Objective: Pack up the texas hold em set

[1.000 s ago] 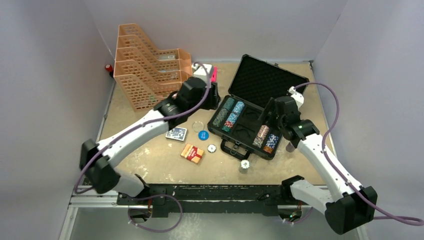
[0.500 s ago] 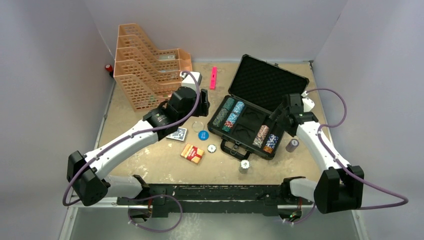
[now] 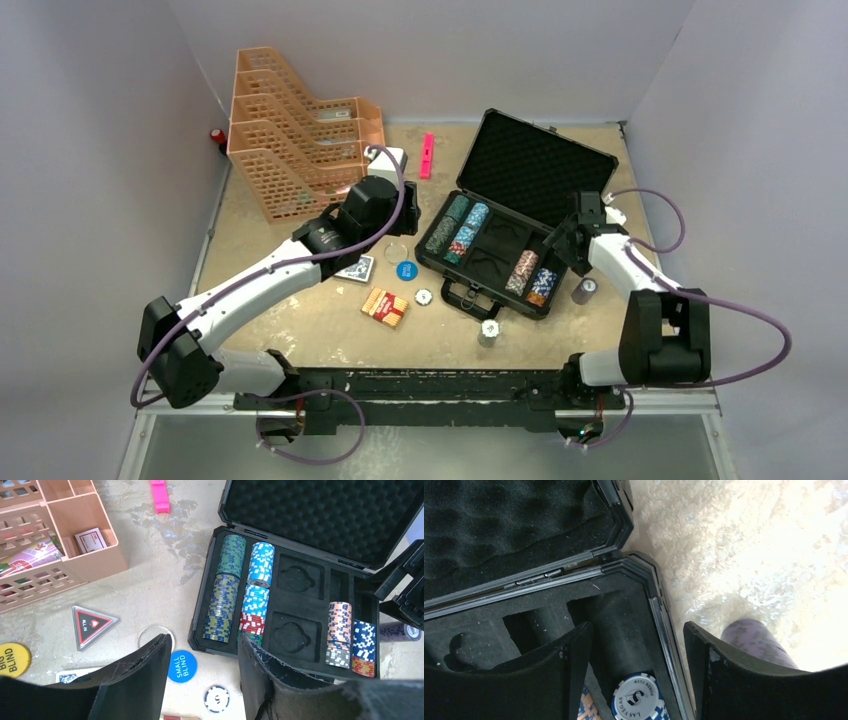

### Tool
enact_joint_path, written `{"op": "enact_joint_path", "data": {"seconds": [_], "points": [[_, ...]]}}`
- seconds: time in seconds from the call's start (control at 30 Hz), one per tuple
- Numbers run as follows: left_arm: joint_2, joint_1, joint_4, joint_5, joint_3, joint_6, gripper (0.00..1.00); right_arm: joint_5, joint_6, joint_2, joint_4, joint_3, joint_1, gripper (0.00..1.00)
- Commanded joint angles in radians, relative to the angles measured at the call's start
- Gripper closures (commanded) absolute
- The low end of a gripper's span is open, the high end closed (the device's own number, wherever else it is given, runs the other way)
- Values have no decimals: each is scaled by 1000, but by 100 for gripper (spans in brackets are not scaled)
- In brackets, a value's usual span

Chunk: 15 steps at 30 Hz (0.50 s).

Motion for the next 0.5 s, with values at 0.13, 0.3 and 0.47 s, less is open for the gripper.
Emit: {"op": "enact_joint_path", "data": {"seconds": [0.13,0.3,0.47], "points": [[7,-4,46,-19,3,-4,51,-241,-137,55,173,5,-3,48],[13,-4,46,-16,3,-5,51,-286,-164,78,217,51,-3,61],[19,-4,45,-10,5,-6,52,-328,-148,121,284,93,-3,71]]}}
